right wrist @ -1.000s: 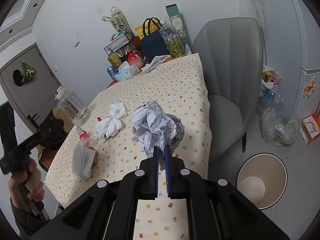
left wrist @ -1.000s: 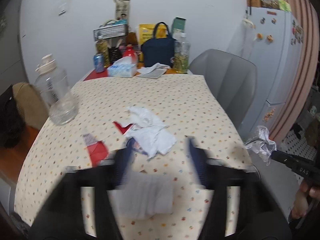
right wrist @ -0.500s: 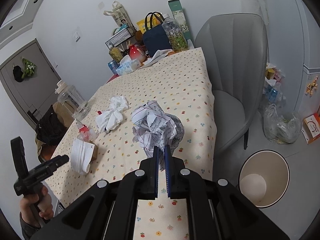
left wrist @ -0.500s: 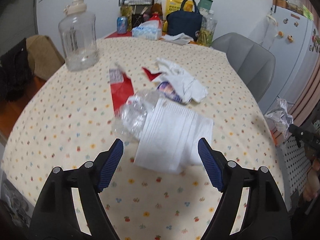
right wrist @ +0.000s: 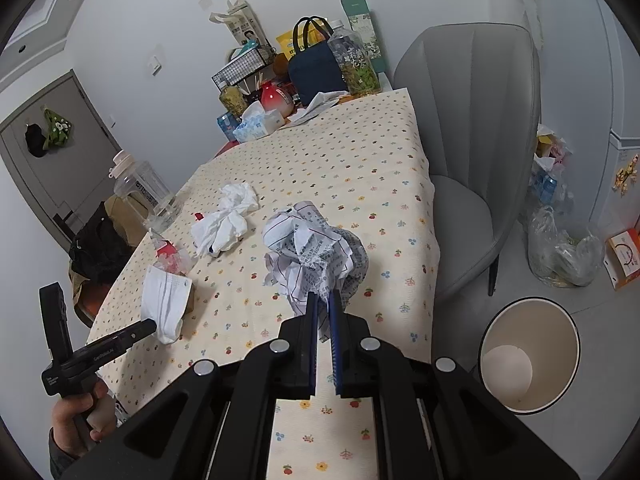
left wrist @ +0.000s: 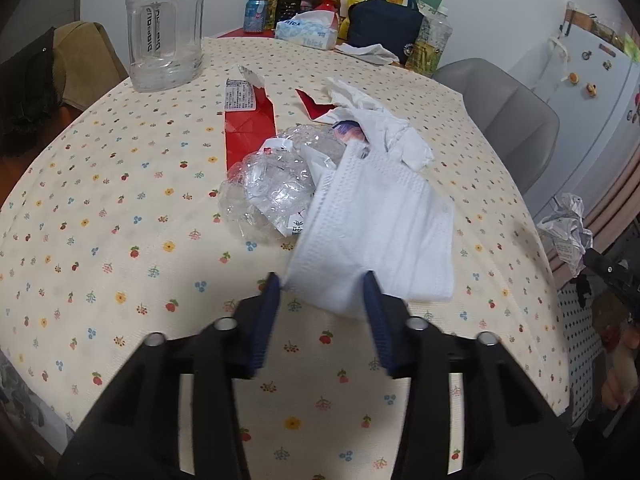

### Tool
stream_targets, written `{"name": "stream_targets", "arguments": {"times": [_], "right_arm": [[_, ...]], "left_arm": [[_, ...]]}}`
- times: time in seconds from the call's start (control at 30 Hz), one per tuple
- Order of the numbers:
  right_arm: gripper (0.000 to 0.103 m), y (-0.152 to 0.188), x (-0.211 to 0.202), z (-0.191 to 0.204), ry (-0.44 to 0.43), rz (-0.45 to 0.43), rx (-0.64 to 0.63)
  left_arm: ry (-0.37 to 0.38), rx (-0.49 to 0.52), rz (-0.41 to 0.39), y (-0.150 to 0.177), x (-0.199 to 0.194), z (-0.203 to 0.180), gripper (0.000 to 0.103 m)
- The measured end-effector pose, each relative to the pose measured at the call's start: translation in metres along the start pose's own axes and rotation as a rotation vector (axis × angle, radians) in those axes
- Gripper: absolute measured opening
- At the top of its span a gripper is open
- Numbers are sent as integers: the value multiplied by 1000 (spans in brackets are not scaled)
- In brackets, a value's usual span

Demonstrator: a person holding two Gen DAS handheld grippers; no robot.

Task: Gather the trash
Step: 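Grasp the white face mask with the left gripper while the right gripper holds the paper ball, then carry both items over the beige bin and open the right gripper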

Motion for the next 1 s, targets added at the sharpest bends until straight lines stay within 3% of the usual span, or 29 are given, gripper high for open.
{"name": "stream_targets", "arguments": {"times": [0.07, 0.13, 0.7, 1.0], "right_arm": [[7, 0, 0, 0, 1, 1, 0], [7, 0, 0, 0, 1, 1, -1], [7, -5, -11, -12, 18, -31, 14], [7, -7, -27, -41, 50, -60, 54]], "left_arm": [[0, 1, 9, 0, 1, -1, 9], [-3, 22, -9, -1, -5, -5, 4], [90, 106, -193, -58, -70, -56, 2], [160, 156, -201, -81, -60, -104, 2]]}}
Point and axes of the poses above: each gripper's, at about its wrist camera, not at the fingertips, and x roughly the way its jaws point, z to its left, y to its underside, the point moved 3 cm from there along x, roughly the way its jaws point, and after that the axes turned 2 degrees about -z, right-handed, at the moved point
